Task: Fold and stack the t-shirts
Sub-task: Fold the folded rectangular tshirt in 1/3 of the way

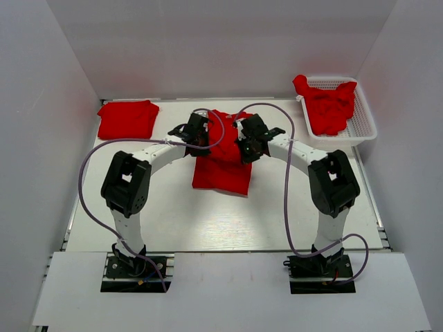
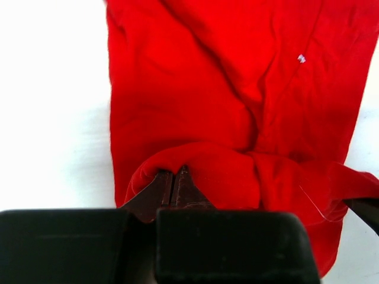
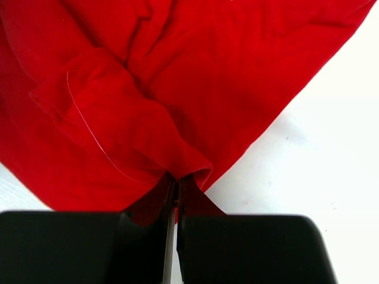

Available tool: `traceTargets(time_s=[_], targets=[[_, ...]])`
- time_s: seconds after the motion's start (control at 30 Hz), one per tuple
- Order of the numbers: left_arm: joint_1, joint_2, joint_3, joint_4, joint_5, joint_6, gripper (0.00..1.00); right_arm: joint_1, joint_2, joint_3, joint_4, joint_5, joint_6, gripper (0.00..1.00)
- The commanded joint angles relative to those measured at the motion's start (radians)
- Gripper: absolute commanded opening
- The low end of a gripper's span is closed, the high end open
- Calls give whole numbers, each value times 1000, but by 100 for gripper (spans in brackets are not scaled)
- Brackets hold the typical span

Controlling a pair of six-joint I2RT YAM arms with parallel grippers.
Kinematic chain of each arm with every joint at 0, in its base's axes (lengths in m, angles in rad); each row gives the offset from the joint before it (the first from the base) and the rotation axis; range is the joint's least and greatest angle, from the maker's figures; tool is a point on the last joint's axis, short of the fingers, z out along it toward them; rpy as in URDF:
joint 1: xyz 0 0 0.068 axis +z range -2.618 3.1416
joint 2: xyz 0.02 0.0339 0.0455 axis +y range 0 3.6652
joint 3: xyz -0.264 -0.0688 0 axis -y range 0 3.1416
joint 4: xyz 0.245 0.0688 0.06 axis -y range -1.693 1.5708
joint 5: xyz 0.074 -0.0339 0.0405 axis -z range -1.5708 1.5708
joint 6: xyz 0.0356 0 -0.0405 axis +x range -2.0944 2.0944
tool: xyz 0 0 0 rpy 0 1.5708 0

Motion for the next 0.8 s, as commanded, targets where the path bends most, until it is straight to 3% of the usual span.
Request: traceTargets(time_s=[0.0,0.17,0.37,0.4,0.47,0.5,0.53,0.57,0.6,0.63,0.77], targets=[[7,0,29,94,30,43,0,-17,26,64,-1,-18,-15,0],[16,18,18,114,16,53,0,-33,55,88,12,-33,-16,0],[25,28,18,138,7,53,25,-54,104,120,-1,-2,-6,0],[34,28,18,151,7,62,25,-56,107,125,7,-2,-3,0],[34,38,27,160,18,74,35,-63,116,137,24,-2,4,30],[34,47,44,160,18,74,47,-65,116,143,24,1,7,36],[34,47,58,151,18,88,84,-71,118,149,24,18,8,43],[34,47,58,151,18,88,97,-71,116,172,22,18,7,54],[43,34,70,140,6,88,100,-76,113,180,19,51,14,78],[44,18,70,120,-4,97,100,-76,103,183,21,54,14,90],[44,-28,114,19,-68,106,100,-83,43,171,18,48,33,90]])
